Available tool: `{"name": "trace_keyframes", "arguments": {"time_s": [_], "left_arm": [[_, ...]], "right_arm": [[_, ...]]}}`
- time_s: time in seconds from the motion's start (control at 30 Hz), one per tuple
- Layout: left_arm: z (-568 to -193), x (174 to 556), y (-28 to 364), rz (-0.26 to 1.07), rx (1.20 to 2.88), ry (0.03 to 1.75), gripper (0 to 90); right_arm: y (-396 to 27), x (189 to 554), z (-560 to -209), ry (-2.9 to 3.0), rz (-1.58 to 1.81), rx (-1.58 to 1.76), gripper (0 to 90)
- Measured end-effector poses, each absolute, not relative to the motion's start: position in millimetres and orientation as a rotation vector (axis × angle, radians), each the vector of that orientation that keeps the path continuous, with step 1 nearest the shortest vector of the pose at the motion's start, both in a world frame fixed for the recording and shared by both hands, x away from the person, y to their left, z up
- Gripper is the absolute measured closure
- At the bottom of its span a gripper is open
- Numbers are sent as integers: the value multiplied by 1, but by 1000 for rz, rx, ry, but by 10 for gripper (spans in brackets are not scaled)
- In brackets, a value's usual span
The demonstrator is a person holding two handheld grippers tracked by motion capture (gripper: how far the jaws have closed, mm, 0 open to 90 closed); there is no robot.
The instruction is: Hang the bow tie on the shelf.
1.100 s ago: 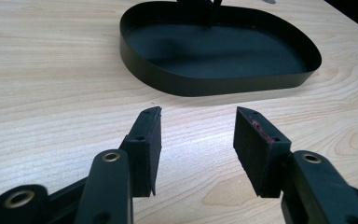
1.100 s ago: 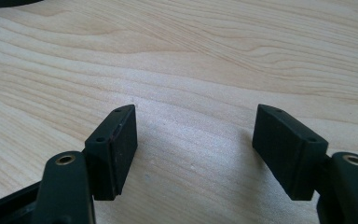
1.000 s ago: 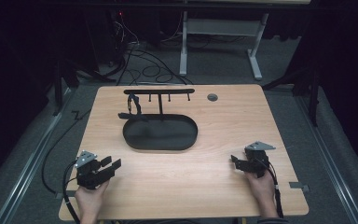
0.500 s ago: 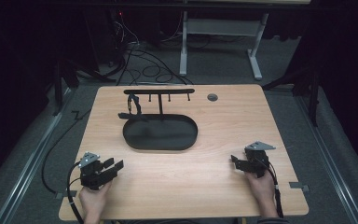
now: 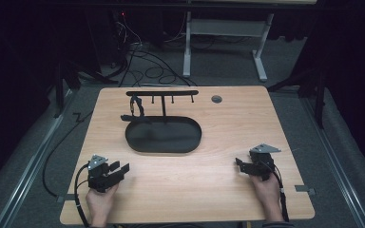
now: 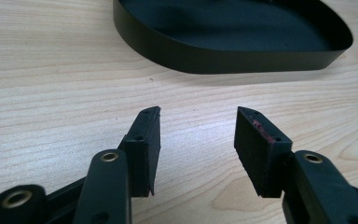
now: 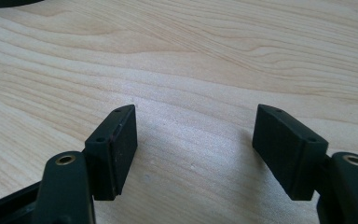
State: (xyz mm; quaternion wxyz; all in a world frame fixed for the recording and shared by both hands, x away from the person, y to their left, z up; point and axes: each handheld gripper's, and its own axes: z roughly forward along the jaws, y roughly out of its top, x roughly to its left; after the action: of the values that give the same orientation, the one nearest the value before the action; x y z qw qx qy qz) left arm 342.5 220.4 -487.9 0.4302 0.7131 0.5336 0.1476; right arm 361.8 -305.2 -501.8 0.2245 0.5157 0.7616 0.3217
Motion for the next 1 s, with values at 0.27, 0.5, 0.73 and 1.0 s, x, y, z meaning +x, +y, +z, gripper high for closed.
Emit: {"name": "trace_keyframes", "arguments": {"time_s": [0.27, 0.5, 0.73, 1.0], "left_arm": [[-492, 345, 213, 400, 1827, 1322, 502], [-497, 348, 206, 438, 1867, 1319, 499], [-501, 350, 202, 474, 1890, 1311, 498], [-506, 353, 197, 510, 1909, 1314, 492]], "right_arm": [[-305, 362, -502, 2101, 888, 1423, 322], [-305, 362, -502, 2101, 888, 1423, 322], [-305, 362, -502, 2101, 888, 1425, 322], [-305, 362, -502, 2101, 888, 1423, 322]]}}
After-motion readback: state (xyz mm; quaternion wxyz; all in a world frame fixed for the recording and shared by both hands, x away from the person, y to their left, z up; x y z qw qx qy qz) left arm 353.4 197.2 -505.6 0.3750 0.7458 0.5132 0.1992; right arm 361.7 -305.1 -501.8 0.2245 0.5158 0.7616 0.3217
